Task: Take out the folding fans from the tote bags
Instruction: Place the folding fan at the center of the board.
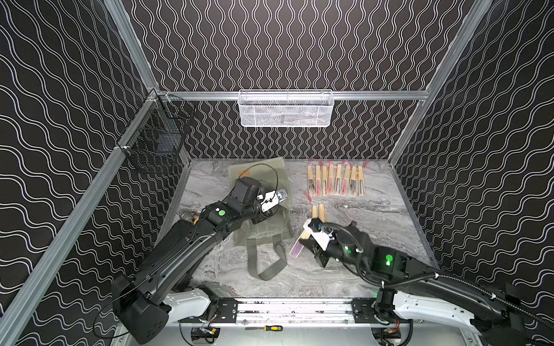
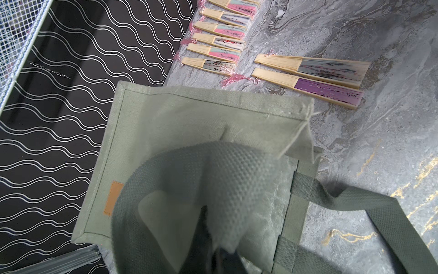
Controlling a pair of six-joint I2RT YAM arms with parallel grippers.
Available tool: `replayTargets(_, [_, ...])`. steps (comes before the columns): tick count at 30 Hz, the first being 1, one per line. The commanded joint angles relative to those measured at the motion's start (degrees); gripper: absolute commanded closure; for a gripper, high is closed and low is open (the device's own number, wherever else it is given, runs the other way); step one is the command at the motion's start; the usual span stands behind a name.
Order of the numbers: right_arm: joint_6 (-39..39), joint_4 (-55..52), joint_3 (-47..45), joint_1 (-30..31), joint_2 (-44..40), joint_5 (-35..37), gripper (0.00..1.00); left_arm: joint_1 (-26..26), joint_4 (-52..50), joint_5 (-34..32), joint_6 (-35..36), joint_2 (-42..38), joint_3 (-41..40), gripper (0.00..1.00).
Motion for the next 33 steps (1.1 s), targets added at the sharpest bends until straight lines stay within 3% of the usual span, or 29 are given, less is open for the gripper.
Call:
replayTargets(1, [-3.1, -15.6, 6.4, -5.1, 3.6, -1.6, 1.0, -0.1, 1.2, 0.4, 0.0, -0.2, 0.4, 1.0])
replayTargets(7, [-2.8, -29.3, 17.6, -19.4, 12.2, -7.8, 1.0, 0.0, 1.2, 0.4, 0.1, -0.7, 0.4, 1.0])
replayTargets(22, [-2.8, -36.3, 22.4, -29.0, 29.3, -2.9, 1.0, -0.2, 1.3, 0.8, -0.1, -0.2, 0.3, 1.0])
replayTargets(28, [-2.5, -34.6, 21.0, -34.1, 31.6, 0.0, 1.0, -0.3, 1.6, 0.8, 0.0, -0.4, 0.0, 1.0])
replayTargets(33, [-2.9, -34.5, 21.8, -36.7, 37.4, -3.5, 1.0, -0.3, 1.4, 0.8, -0.1, -0.2, 0.2, 1.0])
